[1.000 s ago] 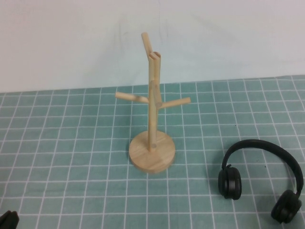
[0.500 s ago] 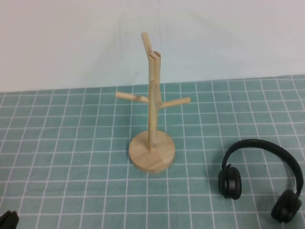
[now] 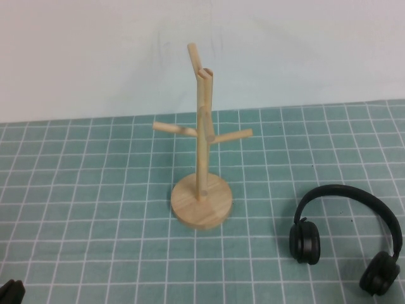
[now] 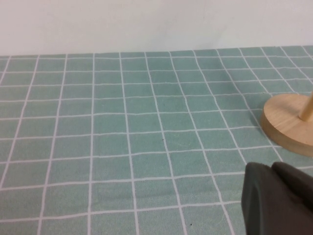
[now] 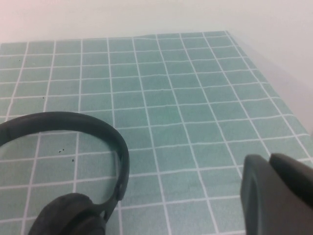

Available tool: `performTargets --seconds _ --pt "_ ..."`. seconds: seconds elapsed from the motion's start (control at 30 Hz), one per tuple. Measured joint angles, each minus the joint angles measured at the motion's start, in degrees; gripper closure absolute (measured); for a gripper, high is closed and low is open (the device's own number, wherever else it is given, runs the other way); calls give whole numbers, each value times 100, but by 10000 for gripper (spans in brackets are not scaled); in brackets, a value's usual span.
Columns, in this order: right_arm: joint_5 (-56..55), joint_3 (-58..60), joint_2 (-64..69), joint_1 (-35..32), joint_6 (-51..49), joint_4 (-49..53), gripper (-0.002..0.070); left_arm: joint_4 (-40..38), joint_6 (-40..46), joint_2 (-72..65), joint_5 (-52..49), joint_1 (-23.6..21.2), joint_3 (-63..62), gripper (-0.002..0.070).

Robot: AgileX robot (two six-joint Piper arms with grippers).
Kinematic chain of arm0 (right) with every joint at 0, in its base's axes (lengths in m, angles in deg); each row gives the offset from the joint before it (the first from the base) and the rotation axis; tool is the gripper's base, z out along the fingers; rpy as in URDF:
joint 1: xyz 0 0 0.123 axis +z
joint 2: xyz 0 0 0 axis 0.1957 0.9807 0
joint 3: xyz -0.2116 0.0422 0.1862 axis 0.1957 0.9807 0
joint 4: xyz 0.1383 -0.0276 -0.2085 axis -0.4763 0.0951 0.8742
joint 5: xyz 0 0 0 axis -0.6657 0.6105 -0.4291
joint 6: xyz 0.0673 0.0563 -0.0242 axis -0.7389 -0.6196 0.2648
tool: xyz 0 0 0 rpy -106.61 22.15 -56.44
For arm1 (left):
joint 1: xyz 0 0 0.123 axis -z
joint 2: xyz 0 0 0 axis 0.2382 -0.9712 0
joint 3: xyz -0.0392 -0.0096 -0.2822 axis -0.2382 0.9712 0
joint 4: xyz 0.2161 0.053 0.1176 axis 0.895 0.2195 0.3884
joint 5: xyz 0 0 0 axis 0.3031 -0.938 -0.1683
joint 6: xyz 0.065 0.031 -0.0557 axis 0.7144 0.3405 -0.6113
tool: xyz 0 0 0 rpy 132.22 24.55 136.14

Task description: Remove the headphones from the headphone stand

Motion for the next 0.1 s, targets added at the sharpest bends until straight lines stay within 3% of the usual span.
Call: performTargets --seconds 0.1 --pt "0 0 0 0 0 0 682 0 0 0 0 0 0 680"
